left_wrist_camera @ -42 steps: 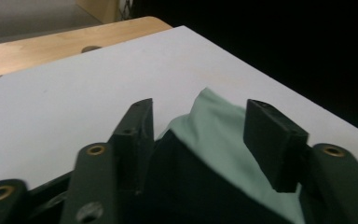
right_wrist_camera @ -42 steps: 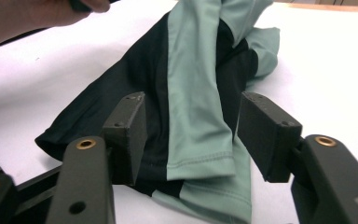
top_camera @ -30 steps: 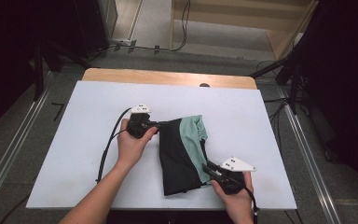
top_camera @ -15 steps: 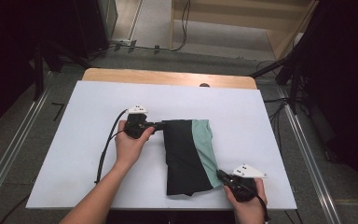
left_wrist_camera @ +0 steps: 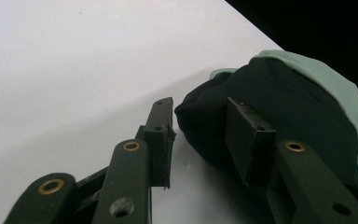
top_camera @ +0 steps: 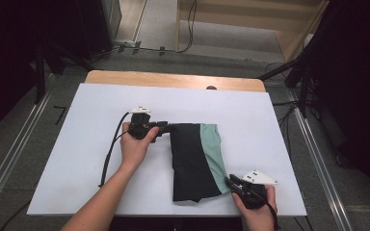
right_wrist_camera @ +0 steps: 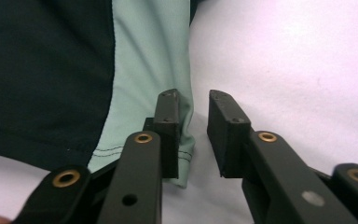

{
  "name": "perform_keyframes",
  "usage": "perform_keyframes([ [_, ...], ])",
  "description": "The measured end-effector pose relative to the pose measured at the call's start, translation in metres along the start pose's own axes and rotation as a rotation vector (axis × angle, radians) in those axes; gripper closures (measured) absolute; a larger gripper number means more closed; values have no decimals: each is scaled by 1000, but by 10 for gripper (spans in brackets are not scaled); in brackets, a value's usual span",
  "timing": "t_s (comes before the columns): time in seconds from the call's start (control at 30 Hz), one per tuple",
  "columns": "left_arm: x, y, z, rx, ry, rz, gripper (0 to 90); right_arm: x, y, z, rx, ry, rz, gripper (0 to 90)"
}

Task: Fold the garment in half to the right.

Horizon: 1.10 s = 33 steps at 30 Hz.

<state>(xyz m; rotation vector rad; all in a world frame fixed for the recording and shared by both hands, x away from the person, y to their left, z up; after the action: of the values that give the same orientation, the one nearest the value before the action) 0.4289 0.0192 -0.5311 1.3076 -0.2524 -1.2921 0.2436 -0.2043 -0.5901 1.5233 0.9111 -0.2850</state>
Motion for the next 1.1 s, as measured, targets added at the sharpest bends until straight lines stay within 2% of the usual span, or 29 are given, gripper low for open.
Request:
perform_keyframes([
  [0.1, 6, 1, 1, 0, 3, -14, 552, -2, -3, -3, 26, 61, -12, 684],
  [0.17, 8, 1, 1, -10, 1, -18, 540, -2, -4, -4, 24, 73, -18, 685],
  [0.27, 18, -3, -1, -42, -6, -53, 525, -1, -4, -6, 35, 110, -29, 744],
  [0.37, 24, -6, -2, -66, -9, -70, 530, -1, -4, -8, 22, 123, -28, 803],
  [0.43, 27, -7, -2, -81, -12, -77, 568, 0, -4, -8, 14, 121, -24, 819],
  [0.47, 28, -8, -2, -76, -16, -86, 611, 0, -4, -9, 20, 121, -21, 826],
  [0.53, 28, -9, -2, -71, -21, -96, 748, 1, -3, -9, 29, 121, -14, 840],
  [0.57, 27, -10, -1, -41, -7, -113, 799, 1, -3, -9, 27, 117, -12, 845],
  [0.63, 27, -10, -1, -30, -1, -117, 819, 1, -2, -10, 17, 104, -9, 852],
  [0.67, 25, -8, -2, -6, 23, -117, 823, 2, -2, -10, 13, 94, -8, 854],
  [0.73, 22, -4, -3, 3, 41, -108, 829, 2, -1, -11, 6, 85, -7, 858],
  [0.9, 18, 6, -8, 13, 60, -81, 835, 3, 1, -12, 11, 82, -7, 862],
  [1.1, 15, 17, -23, 12, 102, -62, 835, 14, 11, -18, -18, 62, -7, 866],
])
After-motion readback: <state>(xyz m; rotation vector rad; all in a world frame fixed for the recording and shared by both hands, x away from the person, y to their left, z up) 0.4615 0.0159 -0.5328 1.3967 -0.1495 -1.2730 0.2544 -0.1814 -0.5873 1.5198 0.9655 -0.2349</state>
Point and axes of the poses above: each handheld gripper's, and its own axes: x roughly forward along the jaws, y roughly out of its top, z roughly to its right, the point moved 10 cm from there along x, roughly forward along the jaws, and after that the axes turned 4 degrees about x, right-handed, at the moved point
